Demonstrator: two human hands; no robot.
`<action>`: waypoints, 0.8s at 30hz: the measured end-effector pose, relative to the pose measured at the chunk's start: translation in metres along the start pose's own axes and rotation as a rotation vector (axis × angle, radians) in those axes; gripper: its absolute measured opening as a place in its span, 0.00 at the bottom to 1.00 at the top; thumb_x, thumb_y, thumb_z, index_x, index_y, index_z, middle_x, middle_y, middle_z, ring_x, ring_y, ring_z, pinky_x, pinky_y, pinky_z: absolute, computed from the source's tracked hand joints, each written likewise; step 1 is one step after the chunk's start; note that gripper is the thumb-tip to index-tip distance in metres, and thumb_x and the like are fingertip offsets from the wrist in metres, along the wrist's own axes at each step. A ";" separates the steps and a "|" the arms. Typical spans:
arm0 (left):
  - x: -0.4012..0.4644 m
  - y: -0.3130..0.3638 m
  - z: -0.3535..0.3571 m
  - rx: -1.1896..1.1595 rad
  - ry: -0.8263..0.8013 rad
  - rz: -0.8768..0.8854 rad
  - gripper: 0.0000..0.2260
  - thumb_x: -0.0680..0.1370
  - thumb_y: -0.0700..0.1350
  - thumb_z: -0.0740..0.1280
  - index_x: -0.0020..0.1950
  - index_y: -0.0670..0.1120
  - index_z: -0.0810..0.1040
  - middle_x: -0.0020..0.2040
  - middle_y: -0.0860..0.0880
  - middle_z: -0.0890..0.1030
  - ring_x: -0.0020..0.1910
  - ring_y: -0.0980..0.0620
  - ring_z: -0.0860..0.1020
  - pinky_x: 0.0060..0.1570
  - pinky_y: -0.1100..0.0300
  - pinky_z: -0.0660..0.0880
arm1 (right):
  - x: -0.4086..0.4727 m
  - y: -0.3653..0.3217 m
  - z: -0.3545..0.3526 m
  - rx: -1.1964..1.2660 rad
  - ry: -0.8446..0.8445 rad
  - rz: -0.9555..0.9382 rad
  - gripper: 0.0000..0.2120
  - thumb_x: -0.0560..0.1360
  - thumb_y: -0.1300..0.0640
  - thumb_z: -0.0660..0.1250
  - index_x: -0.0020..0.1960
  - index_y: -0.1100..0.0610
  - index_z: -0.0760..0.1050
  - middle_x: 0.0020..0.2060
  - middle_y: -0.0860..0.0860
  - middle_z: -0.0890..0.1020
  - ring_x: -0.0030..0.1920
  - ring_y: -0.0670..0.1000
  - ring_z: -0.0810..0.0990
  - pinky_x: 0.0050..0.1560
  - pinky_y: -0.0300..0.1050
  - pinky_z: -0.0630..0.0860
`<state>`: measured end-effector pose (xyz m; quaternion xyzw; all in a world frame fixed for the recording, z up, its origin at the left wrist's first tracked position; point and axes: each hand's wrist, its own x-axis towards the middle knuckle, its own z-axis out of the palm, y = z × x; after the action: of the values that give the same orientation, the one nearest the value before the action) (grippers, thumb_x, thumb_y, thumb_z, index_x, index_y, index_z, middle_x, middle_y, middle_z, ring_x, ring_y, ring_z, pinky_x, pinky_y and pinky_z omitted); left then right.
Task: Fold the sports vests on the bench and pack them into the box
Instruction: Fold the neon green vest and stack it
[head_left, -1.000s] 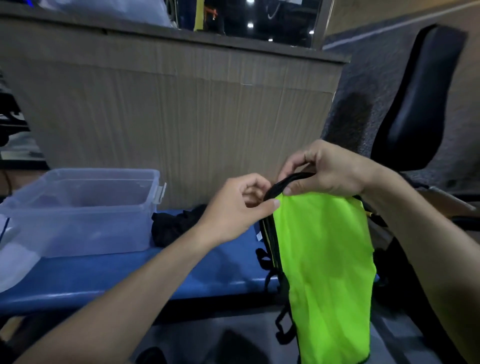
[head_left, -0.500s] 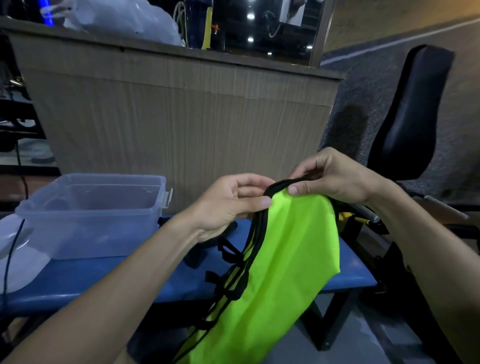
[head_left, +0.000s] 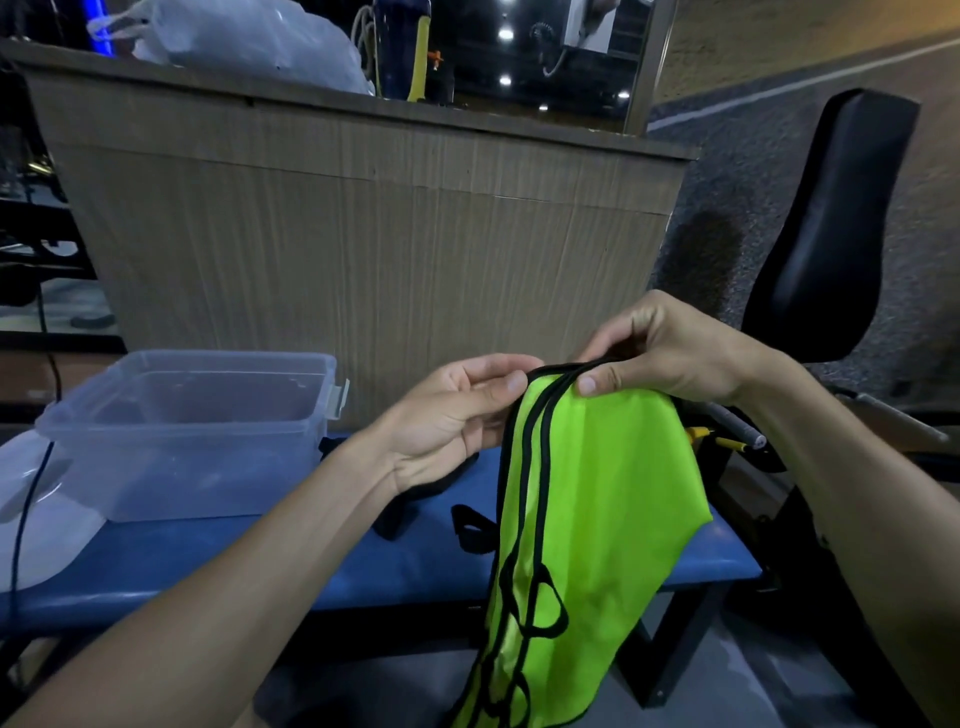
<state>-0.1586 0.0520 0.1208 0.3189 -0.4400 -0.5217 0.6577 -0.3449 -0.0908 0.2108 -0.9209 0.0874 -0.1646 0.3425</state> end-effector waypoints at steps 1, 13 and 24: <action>0.000 -0.001 -0.001 -0.003 -0.006 -0.011 0.11 0.76 0.39 0.67 0.57 0.43 0.81 0.46 0.47 0.86 0.43 0.54 0.84 0.41 0.61 0.81 | 0.000 0.001 -0.001 -0.004 0.002 0.000 0.12 0.68 0.57 0.77 0.48 0.63 0.86 0.44 0.59 0.87 0.45 0.56 0.85 0.53 0.56 0.81; 0.013 -0.010 -0.003 0.171 -0.053 -0.030 0.15 0.77 0.39 0.68 0.63 0.41 0.80 0.52 0.43 0.84 0.50 0.50 0.83 0.51 0.55 0.80 | 0.000 0.017 -0.007 -0.065 -0.013 -0.038 0.11 0.69 0.54 0.78 0.49 0.59 0.87 0.45 0.57 0.88 0.51 0.64 0.85 0.56 0.66 0.80; 0.024 -0.008 0.006 0.353 0.060 -0.014 0.11 0.79 0.31 0.68 0.59 0.42 0.79 0.44 0.45 0.84 0.41 0.52 0.82 0.40 0.60 0.80 | 0.006 0.030 -0.001 -0.179 -0.013 -0.089 0.11 0.69 0.49 0.78 0.48 0.55 0.87 0.46 0.50 0.88 0.49 0.54 0.87 0.55 0.61 0.80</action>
<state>-0.1655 0.0268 0.1226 0.4477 -0.5027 -0.4312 0.6007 -0.3410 -0.1156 0.1934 -0.9518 0.0584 -0.1651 0.2517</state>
